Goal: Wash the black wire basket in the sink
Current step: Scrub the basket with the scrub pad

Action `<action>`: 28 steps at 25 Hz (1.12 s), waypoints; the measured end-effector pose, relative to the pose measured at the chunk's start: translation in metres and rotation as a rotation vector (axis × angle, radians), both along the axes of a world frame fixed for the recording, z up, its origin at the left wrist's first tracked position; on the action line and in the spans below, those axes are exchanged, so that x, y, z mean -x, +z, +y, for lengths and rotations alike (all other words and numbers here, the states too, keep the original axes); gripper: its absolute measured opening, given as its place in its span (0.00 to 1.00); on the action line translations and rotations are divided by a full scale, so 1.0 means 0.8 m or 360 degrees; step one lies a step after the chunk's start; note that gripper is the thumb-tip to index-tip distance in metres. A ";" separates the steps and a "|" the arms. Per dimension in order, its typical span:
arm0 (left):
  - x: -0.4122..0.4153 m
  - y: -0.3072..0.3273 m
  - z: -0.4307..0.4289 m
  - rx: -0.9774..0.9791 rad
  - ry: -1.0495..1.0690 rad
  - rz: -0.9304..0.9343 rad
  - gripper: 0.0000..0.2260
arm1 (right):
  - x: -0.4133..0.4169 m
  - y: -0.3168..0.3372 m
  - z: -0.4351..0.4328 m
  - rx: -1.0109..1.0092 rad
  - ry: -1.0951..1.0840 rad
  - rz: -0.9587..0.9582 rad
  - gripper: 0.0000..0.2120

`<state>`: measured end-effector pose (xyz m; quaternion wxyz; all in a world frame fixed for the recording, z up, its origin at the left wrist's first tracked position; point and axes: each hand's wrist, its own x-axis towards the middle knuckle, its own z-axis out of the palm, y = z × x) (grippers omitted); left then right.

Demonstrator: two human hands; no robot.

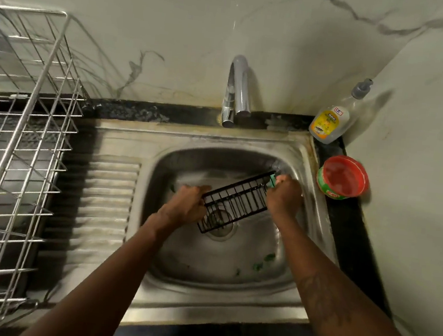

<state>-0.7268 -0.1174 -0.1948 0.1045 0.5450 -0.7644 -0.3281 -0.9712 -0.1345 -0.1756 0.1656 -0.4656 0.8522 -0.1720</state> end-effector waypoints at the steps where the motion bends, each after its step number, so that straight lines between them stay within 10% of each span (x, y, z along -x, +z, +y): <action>1: 0.021 0.006 0.001 -0.0127 0.0054 0.0078 0.16 | 0.002 0.004 -0.004 -0.0020 -0.0027 -0.0084 0.13; 7: 0.085 0.015 -0.016 -0.0275 0.0415 0.0063 0.16 | 0.021 0.051 -0.006 0.0085 0.0129 -0.0316 0.12; 17: 0.095 0.064 0.001 -0.0385 0.1292 0.1317 0.22 | -0.034 0.123 0.014 0.0542 0.0492 -0.0519 0.08; 28: 0.016 0.073 0.056 0.0209 0.0687 0.0503 0.15 | -0.112 0.107 0.081 0.0566 0.1414 -0.0128 0.08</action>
